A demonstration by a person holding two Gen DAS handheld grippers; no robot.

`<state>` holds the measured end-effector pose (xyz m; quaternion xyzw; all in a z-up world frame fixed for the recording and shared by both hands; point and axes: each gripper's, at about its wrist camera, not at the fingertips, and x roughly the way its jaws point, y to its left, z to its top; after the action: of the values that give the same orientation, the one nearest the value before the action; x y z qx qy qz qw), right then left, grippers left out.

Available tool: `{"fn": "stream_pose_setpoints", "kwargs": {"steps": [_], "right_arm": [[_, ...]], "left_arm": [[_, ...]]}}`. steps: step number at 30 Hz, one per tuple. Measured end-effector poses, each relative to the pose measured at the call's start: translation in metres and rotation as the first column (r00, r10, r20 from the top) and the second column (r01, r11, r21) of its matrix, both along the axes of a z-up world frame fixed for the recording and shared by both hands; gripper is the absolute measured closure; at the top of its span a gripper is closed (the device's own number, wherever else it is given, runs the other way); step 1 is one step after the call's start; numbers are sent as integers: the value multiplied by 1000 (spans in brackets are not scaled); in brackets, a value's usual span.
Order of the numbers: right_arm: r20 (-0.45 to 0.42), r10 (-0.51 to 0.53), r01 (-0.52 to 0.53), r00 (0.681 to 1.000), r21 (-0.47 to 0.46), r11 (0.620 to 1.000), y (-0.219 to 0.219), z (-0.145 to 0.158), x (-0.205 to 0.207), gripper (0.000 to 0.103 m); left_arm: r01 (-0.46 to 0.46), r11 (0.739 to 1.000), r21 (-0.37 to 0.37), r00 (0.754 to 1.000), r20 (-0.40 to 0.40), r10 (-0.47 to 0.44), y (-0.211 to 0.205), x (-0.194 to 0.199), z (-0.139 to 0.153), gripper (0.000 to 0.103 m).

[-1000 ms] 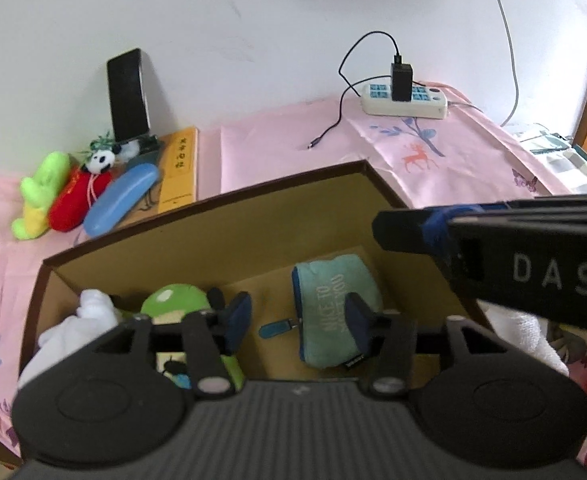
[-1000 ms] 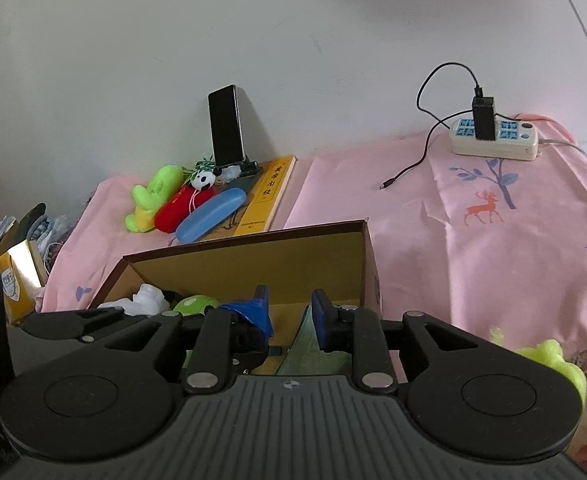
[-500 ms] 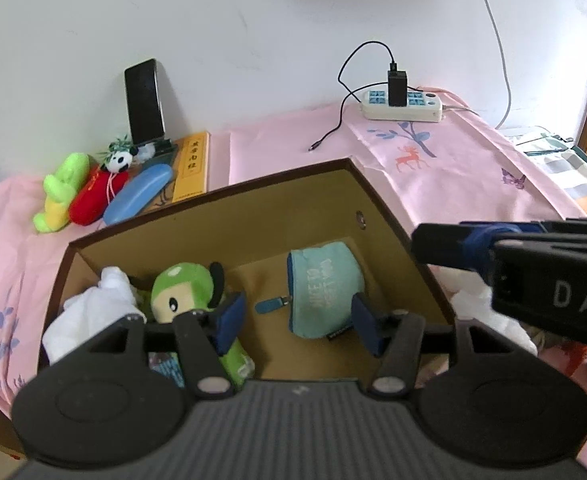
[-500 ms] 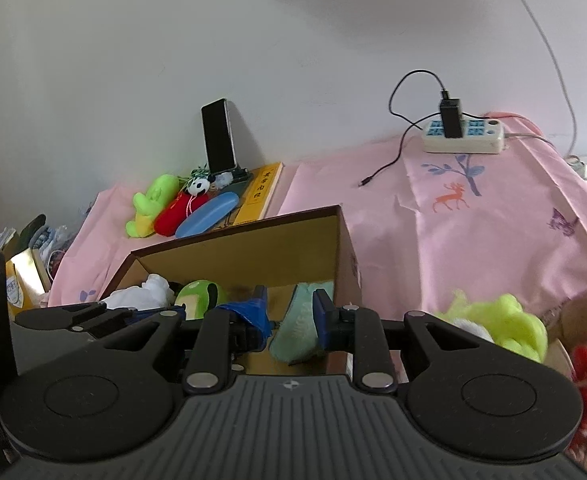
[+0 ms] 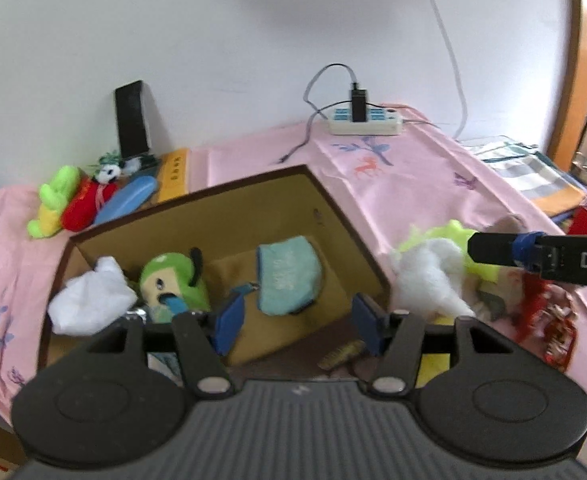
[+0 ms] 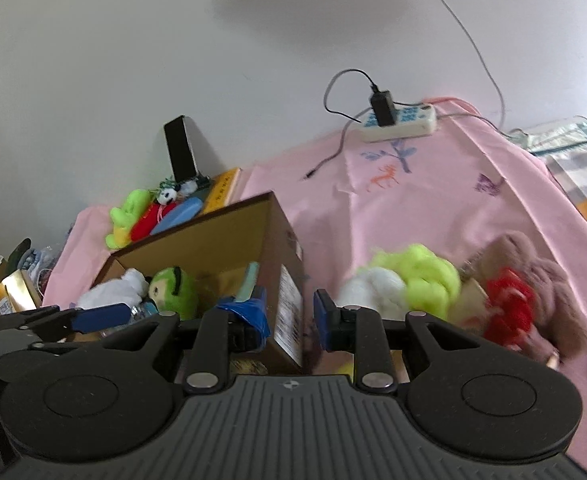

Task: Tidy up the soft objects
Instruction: 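Move the right gripper back to the toy pile, then grasp the yellow cloth with the right gripper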

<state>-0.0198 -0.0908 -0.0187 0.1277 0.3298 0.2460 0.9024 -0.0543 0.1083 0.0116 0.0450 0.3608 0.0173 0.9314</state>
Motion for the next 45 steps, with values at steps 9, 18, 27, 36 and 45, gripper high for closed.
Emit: {"fn": "stream_pose_setpoints", "kwargs": {"steps": [9,18,27,36,45], "right_arm": [[-143,-19,17,990,-15,1000,-20,-39,-1,94],[-264,-29,24,964,-23,999,-26,-68,6,92],[-317,-23,22,948,-6,1000,-30,-83,25,90],[-367,42,-56,929,-27,998,-19,-94,39,89],[-434,100,-115,895,-8,993,-12,-102,43,83]], "left_arm": [[197,977,-86,979,-31,-200,-32,-20,-29,36],[316,933,-176,939,-81,-333,-58,-4,-71,34],[387,910,-147,907,-119,-404,-77,25,-99,32],[398,895,-201,884,-177,-433,-76,52,-121,31],[432,880,-198,863,-192,-467,-83,53,-134,31]]}}
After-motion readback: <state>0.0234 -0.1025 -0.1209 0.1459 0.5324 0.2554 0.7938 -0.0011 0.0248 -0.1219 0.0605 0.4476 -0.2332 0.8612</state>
